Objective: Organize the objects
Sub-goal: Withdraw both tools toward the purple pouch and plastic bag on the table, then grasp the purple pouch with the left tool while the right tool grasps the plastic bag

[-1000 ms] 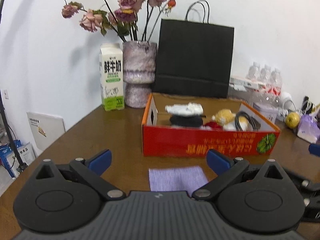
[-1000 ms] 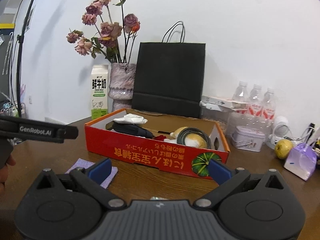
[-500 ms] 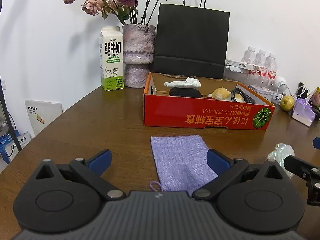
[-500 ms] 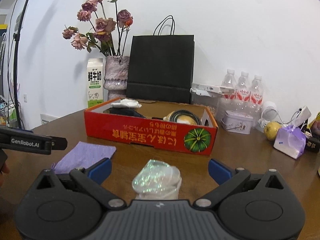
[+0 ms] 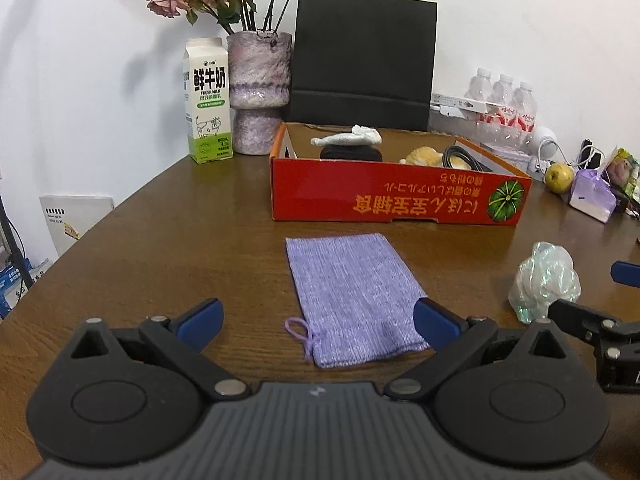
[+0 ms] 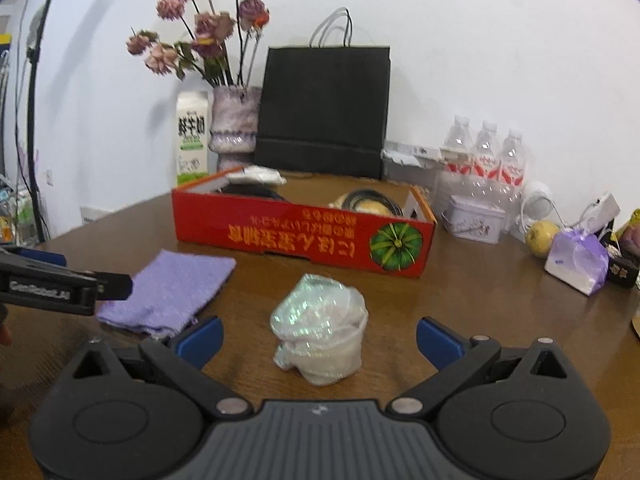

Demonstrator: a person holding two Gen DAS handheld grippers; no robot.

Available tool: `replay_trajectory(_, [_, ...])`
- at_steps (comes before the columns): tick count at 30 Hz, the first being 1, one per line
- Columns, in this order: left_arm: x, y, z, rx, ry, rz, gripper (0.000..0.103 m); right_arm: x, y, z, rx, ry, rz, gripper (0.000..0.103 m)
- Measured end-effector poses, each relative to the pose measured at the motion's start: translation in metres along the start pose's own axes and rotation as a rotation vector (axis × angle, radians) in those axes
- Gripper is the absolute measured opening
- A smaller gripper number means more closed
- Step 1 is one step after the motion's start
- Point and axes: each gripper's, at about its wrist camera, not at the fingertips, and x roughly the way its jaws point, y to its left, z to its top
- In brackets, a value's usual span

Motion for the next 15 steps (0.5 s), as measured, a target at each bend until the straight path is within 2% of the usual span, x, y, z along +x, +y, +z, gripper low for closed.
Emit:
replay_trajectory(9, [0.0, 0.001, -0.001, -0.012, 0.014, -0.01, 0.103, 0.016, 0.002, 0.003, -0.006, 0.057, -0.023, 0.101])
replay_trajectory(12, [0.001, 0.002, -0.001, -0.02, 0.016, -0.015, 0.103, 0.028, 0.001, 0.006, -0.003, 0.078, -0.018, 0.096])
replay_trajectory(15, [0.001, 0.003, -0.001, -0.025, 0.019, -0.017, 0.103, 0.037, 0.003, 0.009, 0.0, 0.084, -0.019, 0.087])
